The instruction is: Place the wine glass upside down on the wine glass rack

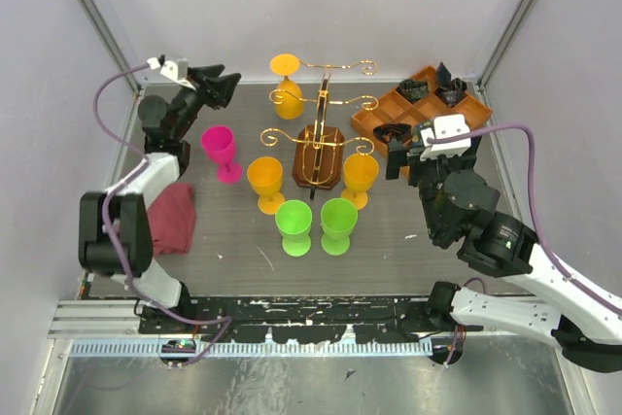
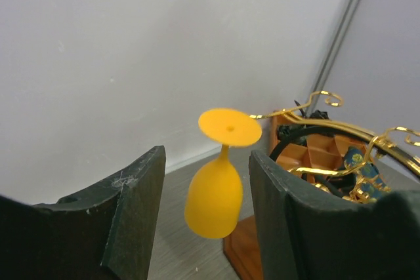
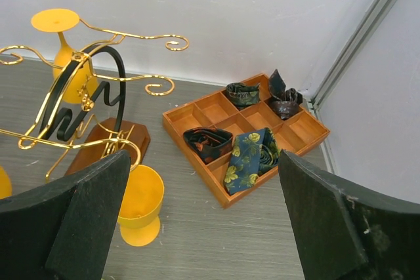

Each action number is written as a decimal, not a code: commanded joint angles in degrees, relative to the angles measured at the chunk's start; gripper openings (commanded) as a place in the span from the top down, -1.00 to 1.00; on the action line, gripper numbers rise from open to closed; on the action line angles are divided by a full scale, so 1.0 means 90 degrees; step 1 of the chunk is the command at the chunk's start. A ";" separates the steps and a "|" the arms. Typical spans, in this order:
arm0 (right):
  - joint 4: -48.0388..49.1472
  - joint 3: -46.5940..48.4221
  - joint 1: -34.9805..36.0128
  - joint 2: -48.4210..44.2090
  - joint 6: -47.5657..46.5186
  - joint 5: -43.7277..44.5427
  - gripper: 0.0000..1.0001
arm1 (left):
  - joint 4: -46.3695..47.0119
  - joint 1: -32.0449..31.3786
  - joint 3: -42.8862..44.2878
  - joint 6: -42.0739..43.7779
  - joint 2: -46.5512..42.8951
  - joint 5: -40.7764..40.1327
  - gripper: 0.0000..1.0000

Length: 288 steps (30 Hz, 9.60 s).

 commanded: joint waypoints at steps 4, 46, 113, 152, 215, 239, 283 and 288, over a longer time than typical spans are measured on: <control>-0.0359 0.0619 0.0011 0.0566 0.0814 -0.0170 -1.00 | -0.4751 -0.0798 0.0518 0.2194 -0.1800 -0.1900 -0.33; -0.1982 0.1591 -0.0246 0.1838 0.3035 -0.2119 -0.85 | -0.9183 -0.0834 0.0607 0.1605 -0.2068 -0.5092 -0.48; 0.1778 0.2240 -0.0467 0.3650 0.2034 -0.3643 -0.75 | -0.9022 -0.1131 0.2263 0.0156 -0.4937 -0.1555 1.00; 0.2043 0.1825 -0.0628 0.3598 0.2078 -0.3948 0.99 | -0.8500 -0.1124 0.1500 -0.0056 -0.5284 -0.1421 0.48; 0.2509 0.2654 0.0980 0.4124 -0.3959 -0.3322 0.99 | -0.9737 -0.1199 0.1905 0.2056 -0.4170 0.1402 -0.60; 0.2629 0.2636 0.1228 0.4106 -0.4184 -0.3406 0.98 | -1.0010 -0.1725 0.1743 0.2651 -0.3887 0.0814 0.70; 0.0843 0.0669 0.1467 0.0639 -0.0367 -0.0179 -1.00 | -0.4978 0.0247 0.0462 0.1176 -0.2148 0.0398 1.00; 0.0577 0.0599 0.1472 0.0116 0.0084 -0.0215 -1.00 | -0.3160 0.0243 -0.0097 0.0613 -0.1526 0.0355 1.00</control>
